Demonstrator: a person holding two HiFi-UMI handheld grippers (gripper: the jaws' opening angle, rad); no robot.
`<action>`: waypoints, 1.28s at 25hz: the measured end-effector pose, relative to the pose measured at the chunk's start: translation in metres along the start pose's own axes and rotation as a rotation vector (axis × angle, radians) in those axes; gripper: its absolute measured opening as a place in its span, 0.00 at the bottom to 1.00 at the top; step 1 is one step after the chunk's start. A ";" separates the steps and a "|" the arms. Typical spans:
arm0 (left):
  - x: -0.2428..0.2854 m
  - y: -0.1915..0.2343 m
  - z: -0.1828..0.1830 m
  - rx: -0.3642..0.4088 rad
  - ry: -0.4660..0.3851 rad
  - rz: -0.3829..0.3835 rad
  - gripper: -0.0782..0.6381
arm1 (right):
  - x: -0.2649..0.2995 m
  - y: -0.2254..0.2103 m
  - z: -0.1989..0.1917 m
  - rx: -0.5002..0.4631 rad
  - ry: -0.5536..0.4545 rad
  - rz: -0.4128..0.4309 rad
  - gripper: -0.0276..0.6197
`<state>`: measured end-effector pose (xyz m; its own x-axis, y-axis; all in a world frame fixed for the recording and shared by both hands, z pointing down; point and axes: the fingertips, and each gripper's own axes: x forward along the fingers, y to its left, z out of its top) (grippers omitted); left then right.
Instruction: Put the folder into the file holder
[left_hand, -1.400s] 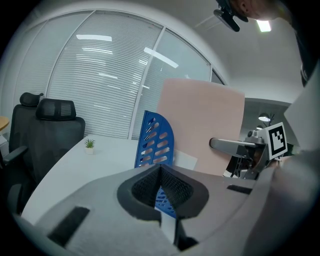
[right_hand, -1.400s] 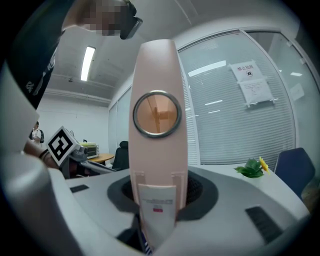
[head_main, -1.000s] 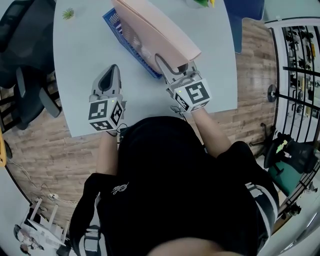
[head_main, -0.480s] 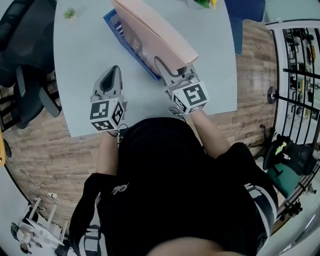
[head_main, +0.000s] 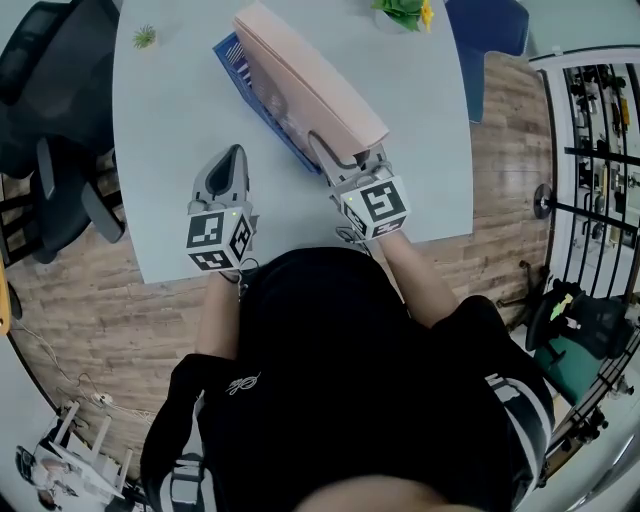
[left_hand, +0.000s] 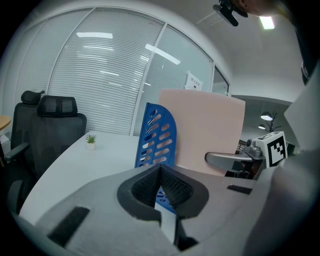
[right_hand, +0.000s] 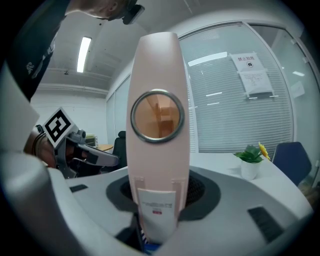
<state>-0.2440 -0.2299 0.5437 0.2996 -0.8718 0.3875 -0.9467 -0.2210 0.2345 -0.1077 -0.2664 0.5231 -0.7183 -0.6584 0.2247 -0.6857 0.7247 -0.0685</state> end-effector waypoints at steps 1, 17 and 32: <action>0.000 0.001 0.000 -0.001 0.000 0.000 0.11 | 0.001 0.001 -0.001 -0.001 0.005 -0.001 0.28; -0.001 -0.008 0.010 0.000 0.000 -0.013 0.11 | 0.002 0.000 -0.009 -0.009 0.068 -0.015 0.30; -0.005 -0.014 0.011 0.007 0.004 -0.022 0.11 | 0.005 0.003 -0.019 -0.006 0.093 -0.025 0.31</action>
<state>-0.2338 -0.2276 0.5286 0.3212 -0.8647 0.3861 -0.9406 -0.2437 0.2365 -0.1105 -0.2635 0.5426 -0.6871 -0.6546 0.3153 -0.7021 0.7099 -0.0562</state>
